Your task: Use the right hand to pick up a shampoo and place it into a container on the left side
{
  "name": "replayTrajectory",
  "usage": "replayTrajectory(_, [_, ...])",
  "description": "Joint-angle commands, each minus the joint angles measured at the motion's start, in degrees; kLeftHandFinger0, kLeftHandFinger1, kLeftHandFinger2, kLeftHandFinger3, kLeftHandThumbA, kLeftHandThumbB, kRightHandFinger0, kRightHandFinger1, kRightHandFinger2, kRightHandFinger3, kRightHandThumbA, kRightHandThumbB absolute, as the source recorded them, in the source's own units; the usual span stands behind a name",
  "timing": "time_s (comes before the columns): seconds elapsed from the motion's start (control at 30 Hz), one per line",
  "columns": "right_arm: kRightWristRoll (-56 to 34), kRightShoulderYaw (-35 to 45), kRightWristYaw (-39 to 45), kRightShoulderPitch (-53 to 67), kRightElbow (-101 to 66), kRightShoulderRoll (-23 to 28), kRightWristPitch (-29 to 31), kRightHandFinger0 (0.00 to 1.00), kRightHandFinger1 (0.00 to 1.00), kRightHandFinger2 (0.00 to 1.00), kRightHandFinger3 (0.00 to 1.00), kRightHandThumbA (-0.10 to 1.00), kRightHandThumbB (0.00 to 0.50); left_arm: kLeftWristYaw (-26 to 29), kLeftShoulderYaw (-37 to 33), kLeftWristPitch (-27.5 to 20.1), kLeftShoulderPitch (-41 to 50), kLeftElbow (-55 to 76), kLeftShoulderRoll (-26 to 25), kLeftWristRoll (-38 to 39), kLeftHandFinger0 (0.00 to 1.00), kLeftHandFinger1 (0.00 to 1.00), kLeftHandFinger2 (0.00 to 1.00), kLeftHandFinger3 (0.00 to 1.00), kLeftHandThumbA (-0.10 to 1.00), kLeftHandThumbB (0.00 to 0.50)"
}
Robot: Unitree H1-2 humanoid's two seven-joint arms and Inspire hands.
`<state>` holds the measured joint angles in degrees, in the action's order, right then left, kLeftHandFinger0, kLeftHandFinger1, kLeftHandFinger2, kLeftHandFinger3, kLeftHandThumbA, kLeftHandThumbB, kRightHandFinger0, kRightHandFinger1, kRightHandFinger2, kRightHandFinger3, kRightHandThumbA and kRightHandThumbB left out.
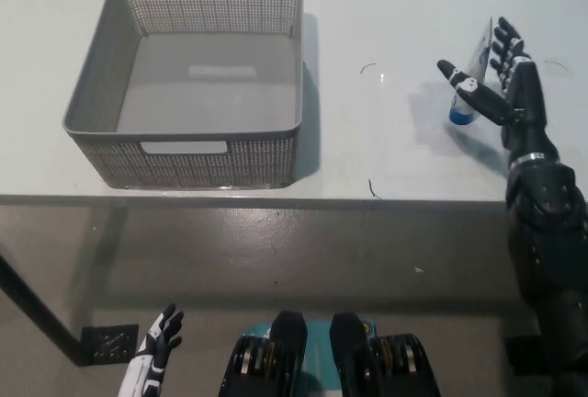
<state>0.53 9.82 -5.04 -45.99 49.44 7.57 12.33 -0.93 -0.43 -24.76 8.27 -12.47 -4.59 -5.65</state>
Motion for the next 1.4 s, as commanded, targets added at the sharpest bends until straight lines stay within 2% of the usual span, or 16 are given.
replayTrajectory(0.0, [-2.6,1.1,-0.7,-6.5,5.0,0.7,4.0,1.0,1.0,1.0,1.0,0.95,0.291,0.6,-0.5,-2.2,-0.7,0.3,-0.5,0.4,1.0,1.0,1.0,1.0,1.0,0.095])
replayTrajectory(0.1, [-3.2,1.3,0.0,-7.9,8.2,0.8,5.0,1.0,1.0,1.0,1.0,0.95,0.309,0.9,-0.4,-2.2,-0.9,0.4,-0.5,0.2,1.0,1.0,1.0,1.0,1.0,0.102])
replayTrajectory(0.23, [-3.5,1.3,0.2,-9.7,13.1,1.2,6.1,1.0,1.0,1.0,1.0,0.96,0.298,0.8,-0.3,-2.2,-0.9,0.6,-0.7,0.5,1.0,1.0,1.0,1.0,1.0,0.096])
replayTrajectory(0.37, [-4.8,2.0,1.1,-11.3,18.5,1.7,6.4,1.0,1.0,1.0,1.0,0.94,0.265,0.8,-0.4,-2.2,-0.6,0.5,-0.7,0.4,1.0,1.0,1.0,1.0,1.0,0.094])
replayTrajectory(0.47, [-5.6,2.8,1.6,-12.6,22.7,1.9,6.2,1.0,1.0,1.0,1.0,0.89,0.265,0.7,-0.3,-2.2,-0.5,0.3,-0.5,0.9,1.0,1.0,1.0,1.0,1.0,0.095])
replayTrajectory(0.5, [-5.8,3.2,0.0,-13.0,23.6,1.6,5.9,1.0,1.0,1.0,1.0,0.82,0.265,0.8,-0.4,-2.2,-0.6,0.2,-0.5,0.9,1.0,1.0,1.0,1.0,1.0,0.093])
replayTrajectory(0.53, [-6.2,3.8,-2.4,-13.5,24.4,1.4,4.9,1.0,1.0,1.0,1.0,0.63,0.25,0.7,-0.4,-2.2,-0.6,0.1,-0.5,1.2,1.0,1.0,1.0,1.0,1.0,0.094])
replayTrajectory(0.6, [-5.4,3.7,-6.4,-14.5,25.9,1.3,3.1,0.68,0.74,0.88,1.0,0.44,0.242,0.7,-0.4,-2.2,-0.6,-0.1,-0.6,1.2,1.0,1.0,1.0,1.0,1.0,0.097])
replayTrajectory(0.63, [-5.5,3.6,-6.5,-14.6,26.1,1.3,3.2,0.68,0.74,0.88,1.0,0.44,0.242,0.7,-0.4,-2.2,-0.6,-0.1,-0.6,1.2,1.0,1.0,1.0,1.0,1.0,0.097])
replayTrajectory(0.67, [-4.1,2.8,-10.9,-15.1,27.2,1.3,2.4,0.08,0.14,0.23,0.37,0.01,0.206,0.6,-0.4,-2.2,-0.6,-0.2,-0.6,1.4,1.0,1.0,1.0,1.0,1.0,0.096])
replayTrajectory(0.7, [-4.6,3.2,-12.0,-15.1,27.8,1.1,3.9,0.0,0.03,0.21,0.16,-0.1,0.212,0.5,-0.3,-2.2,-0.4,0.2,-0.5,1.3,1.0,1.0,1.0,1.0,1.0,0.094])
replayTrajectory(0.73, [-4.8,3.3,-12.3,-15.2,28.0,1.1,4.1,0.0,0.12,0.4,0.29,-0.1,0.191,0.5,-0.3,-2.2,-0.5,0.3,-0.5,1.3,1.0,1.0,1.0,1.0,1.0,0.094])
replayTrajectory(0.8, [-6.6,4.5,-10.9,-15.3,28.3,1.0,4.9,0.0,0.16,0.6,0.53,-0.1,0.136,0.4,-0.3,-2.2,-0.8,0.0,-0.6,1.4,1.0,1.0,1.0,1.0,1.0,0.096])
replayTrajectory(0.83, [-6.9,4.7,-10.7,-15.3,28.2,1.0,5.2,0.0,0.18,0.64,0.6,-0.1,0.123,0.3,-0.3,-2.2,-0.8,-0.1,-0.6,1.5,1.0,1.0,1.0,1.0,1.0,0.098])
replayTrajectory(1.1, [-8.7,6.5,-10.5,-15.8,27.7,0.8,6.3,0.0,0.24,0.69,0.67,-0.1,0.121,0.4,-0.5,-2.2,-1.4,-0.2,-0.8,1.4,1.0,1.0,1.0,1.0,1.0,0.071])
replayTrajectory(1.37, [-9.3,6.3,-10.6,-16.6,24.2,-0.8,8.1,0.0,0.28,0.72,0.72,-0.1,0.111,0.9,-0.2,-2.2,-1.5,-0.9,-0.7,1.2,1.0,1.0,1.0,1.0,1.0,0.077])
